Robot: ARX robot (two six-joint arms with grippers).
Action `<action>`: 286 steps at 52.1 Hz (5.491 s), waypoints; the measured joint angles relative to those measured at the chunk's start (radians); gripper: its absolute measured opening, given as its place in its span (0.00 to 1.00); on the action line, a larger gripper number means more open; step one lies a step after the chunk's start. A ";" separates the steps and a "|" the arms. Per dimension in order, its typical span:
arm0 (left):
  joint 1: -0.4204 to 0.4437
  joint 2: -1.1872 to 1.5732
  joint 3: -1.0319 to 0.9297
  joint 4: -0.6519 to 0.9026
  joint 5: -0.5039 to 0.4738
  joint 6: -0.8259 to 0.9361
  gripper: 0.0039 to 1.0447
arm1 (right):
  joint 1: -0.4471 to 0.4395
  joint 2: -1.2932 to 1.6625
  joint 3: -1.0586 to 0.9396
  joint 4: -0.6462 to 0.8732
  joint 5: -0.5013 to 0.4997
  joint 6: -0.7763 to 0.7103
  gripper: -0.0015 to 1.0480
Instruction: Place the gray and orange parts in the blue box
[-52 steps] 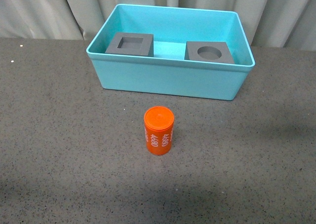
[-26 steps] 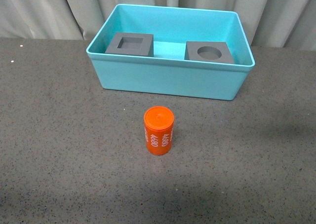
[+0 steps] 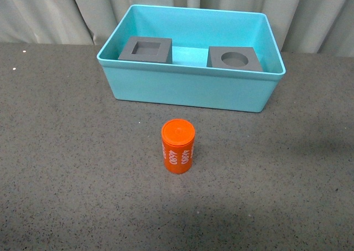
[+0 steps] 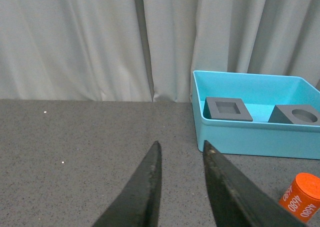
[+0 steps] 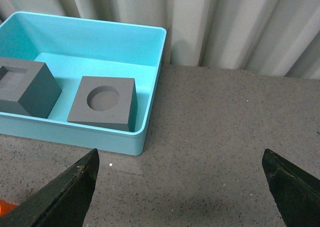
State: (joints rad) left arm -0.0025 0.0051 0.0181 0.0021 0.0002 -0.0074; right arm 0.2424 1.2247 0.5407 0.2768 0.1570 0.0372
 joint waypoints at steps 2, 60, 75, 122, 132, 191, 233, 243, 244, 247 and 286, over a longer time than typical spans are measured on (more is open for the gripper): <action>0.000 0.000 0.000 0.000 0.000 0.000 0.35 | 0.000 0.000 0.000 0.000 0.000 0.000 0.91; 0.000 -0.001 0.000 -0.001 0.000 0.003 0.94 | 0.312 0.493 0.394 -0.490 -0.272 -0.215 0.91; 0.000 -0.001 0.000 -0.001 0.000 0.003 0.94 | 0.338 0.614 0.451 -0.447 -0.284 -0.215 0.91; 0.000 -0.001 0.000 -0.001 0.000 0.003 0.94 | 0.375 0.876 0.639 -0.486 -0.229 -0.198 0.43; 0.000 -0.001 0.000 -0.002 0.000 0.003 0.94 | 0.334 0.772 0.612 -0.472 -0.250 -0.177 0.43; 0.000 -0.001 0.000 -0.002 0.000 0.003 0.94 | 0.172 1.126 1.360 -0.735 -0.314 -0.146 0.43; 0.000 -0.001 0.000 -0.002 0.000 0.003 0.94 | 0.172 1.300 1.563 -0.861 -0.290 -0.136 0.43; 0.000 -0.001 0.000 -0.002 0.000 0.003 0.94 | 0.172 1.306 1.563 -0.869 -0.280 -0.138 0.43; 0.000 -0.001 0.000 -0.002 0.000 0.003 0.94 | 0.172 1.306 1.563 -0.869 -0.279 -0.138 0.43; 0.000 -0.001 0.000 -0.002 0.000 0.003 0.94 | 0.172 1.307 1.563 -0.870 -0.280 -0.138 0.43; 0.000 -0.001 0.000 -0.002 0.000 0.003 0.94 | 0.164 1.234 1.455 -0.773 -0.271 -0.114 0.91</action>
State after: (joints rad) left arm -0.0025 0.0040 0.0181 0.0006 -0.0002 -0.0044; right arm 0.4068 2.4588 1.9961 -0.4961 -0.1143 -0.0772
